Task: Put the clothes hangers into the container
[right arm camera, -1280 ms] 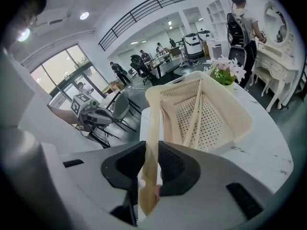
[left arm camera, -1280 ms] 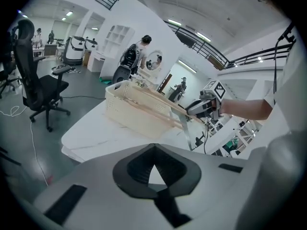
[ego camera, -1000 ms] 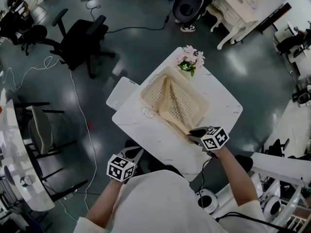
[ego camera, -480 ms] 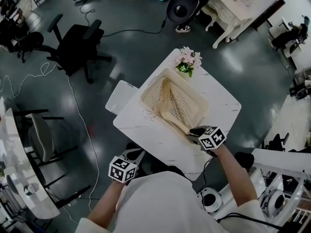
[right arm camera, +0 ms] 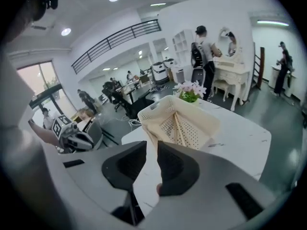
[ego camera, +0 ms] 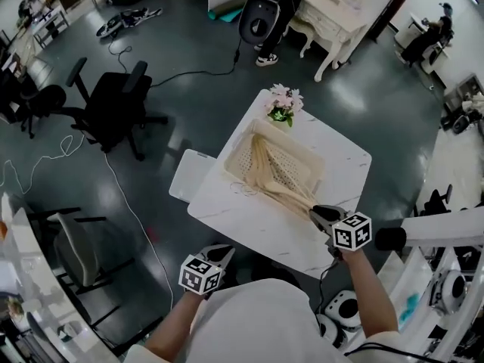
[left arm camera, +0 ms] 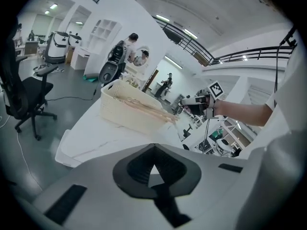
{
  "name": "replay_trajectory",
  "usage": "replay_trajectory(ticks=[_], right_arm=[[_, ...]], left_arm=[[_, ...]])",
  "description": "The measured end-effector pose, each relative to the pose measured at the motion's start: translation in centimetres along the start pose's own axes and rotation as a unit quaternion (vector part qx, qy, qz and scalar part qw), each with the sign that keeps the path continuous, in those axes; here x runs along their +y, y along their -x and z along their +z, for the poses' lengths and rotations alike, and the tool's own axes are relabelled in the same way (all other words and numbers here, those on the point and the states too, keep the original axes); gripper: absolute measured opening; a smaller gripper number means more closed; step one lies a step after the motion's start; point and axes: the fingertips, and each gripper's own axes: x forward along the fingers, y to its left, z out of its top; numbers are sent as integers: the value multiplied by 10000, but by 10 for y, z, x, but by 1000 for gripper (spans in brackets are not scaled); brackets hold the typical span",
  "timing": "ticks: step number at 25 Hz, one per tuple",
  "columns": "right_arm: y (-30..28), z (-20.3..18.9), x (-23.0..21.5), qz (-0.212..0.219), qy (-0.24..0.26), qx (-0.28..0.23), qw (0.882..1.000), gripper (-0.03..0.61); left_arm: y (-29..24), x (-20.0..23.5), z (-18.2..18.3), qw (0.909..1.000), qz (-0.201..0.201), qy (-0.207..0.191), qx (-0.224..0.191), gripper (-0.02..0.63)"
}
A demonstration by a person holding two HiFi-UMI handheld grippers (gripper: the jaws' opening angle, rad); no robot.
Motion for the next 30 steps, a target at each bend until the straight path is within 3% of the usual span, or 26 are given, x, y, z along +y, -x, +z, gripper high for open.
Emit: replay_trajectory(ticks=[4,9,14,18,25,30], right_arm=[[23,-25,37,-342,-471,-559,9967,52],[53,-49,75,-466,-683,-1105,9904,37],[87,-77,98,-359,-1006,-1511,9827,29],[111,-107,105,-304,-1146,-1608,9798,26],[146,-159,117,-191,-1150,-1682,9788,26],[160,-172,117,-120,-1118,-1829,9767,26]], left_arm=[[5,-3,-2,9988,-364,-273,182,8],[1,-22,7,9959,-588,-639,249,8],[2,-56,10,9956,-536,-764,9,8],[3,-80,-4,9972,-374,-633,-116,8],[9,-122,-37,9985,-186,-464,-241,8],[15,-152,-34,9968,-159,-603,-509,8]])
